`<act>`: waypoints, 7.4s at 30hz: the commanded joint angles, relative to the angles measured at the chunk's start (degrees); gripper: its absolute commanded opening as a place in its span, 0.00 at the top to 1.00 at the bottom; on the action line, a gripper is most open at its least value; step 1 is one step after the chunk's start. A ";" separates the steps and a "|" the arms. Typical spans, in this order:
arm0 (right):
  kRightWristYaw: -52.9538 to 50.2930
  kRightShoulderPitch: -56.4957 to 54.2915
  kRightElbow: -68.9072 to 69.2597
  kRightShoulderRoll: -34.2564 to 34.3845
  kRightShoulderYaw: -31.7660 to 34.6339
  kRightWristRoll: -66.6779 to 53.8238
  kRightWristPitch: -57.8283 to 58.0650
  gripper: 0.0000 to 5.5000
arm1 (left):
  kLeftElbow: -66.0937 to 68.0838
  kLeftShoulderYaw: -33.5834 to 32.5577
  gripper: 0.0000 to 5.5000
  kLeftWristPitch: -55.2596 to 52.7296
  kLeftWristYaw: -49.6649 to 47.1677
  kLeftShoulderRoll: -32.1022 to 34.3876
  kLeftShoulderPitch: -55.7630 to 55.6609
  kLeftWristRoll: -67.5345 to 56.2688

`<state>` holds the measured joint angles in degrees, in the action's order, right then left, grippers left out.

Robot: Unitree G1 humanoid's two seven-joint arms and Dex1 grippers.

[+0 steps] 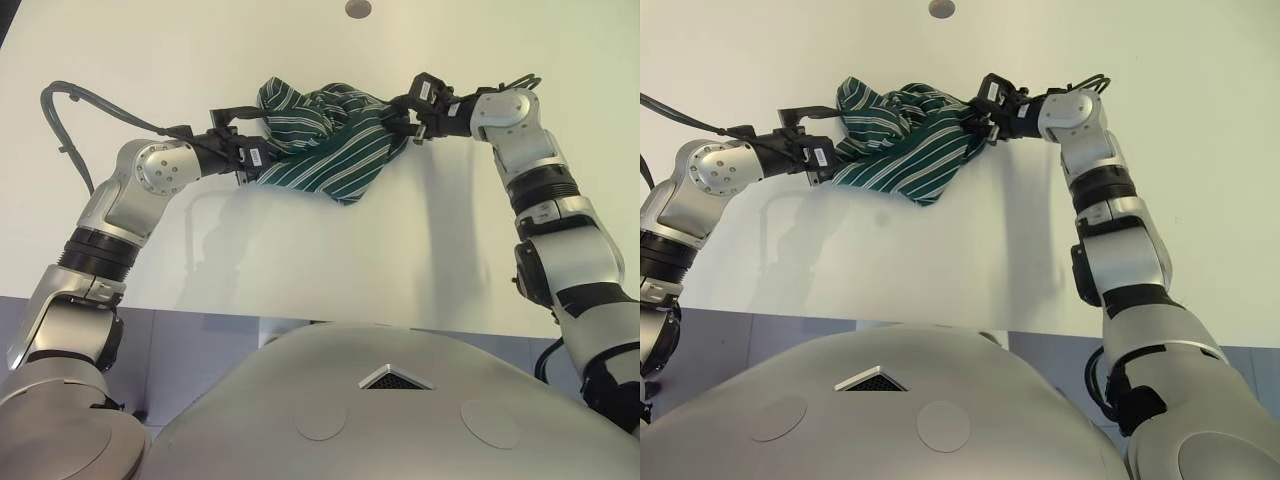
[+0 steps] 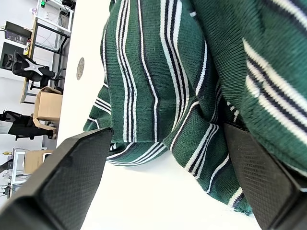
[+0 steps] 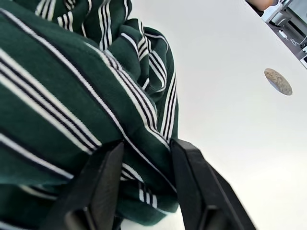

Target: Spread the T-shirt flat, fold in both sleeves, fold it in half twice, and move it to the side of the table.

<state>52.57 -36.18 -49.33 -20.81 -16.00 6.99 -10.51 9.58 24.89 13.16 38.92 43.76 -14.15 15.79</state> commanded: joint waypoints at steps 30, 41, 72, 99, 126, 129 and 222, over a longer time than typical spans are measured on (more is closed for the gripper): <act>37.71 22.41 53.51 -21.96 -0.27 -24.51 25.19 1.00 | 9.84 4.00 0.25 -2.88 0.28 -0.84 5.46 5.93; 35.83 32.29 62.57 -28.86 -7.92 -15.88 18.97 1.00 | 3.50 -1.87 0.25 -6.34 2.47 -0.03 6.58 -2.26; 10.45 19.23 47.70 -13.42 -1.02 -13.36 20.04 0.82 | -13.01 -22.03 0.02 -10.36 27.20 10.23 15.15 -33.75; -17.63 7.83 17.04 -11.49 -2.28 7.39 8.84 0.82 | 27.64 -5.53 0.02 3.53 -19.94 -6.58 -6.20 4.79; 14.35 34.24 75.55 -23.74 -0.93 -26.66 28.76 0.55 | -30.01 -21.37 0.02 -9.00 28.22 12.20 24.76 -25.77; 15.05 35.28 73.54 -25.53 -1.62 -23.60 26.41 0.55 | -28.26 -20.21 0.02 -6.57 26.89 12.05 24.90 -21.10; -24.86 -49.69 -21.87 -15.91 11.57 3.28 -7.59 1.00 | 62.17 -15.57 1.00 23.76 -5.46 -3.10 -71.96 -1.49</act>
<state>24.25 -88.14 -71.24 -35.85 -4.68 10.69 -18.16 71.92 9.80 35.27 26.40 38.95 -90.56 15.97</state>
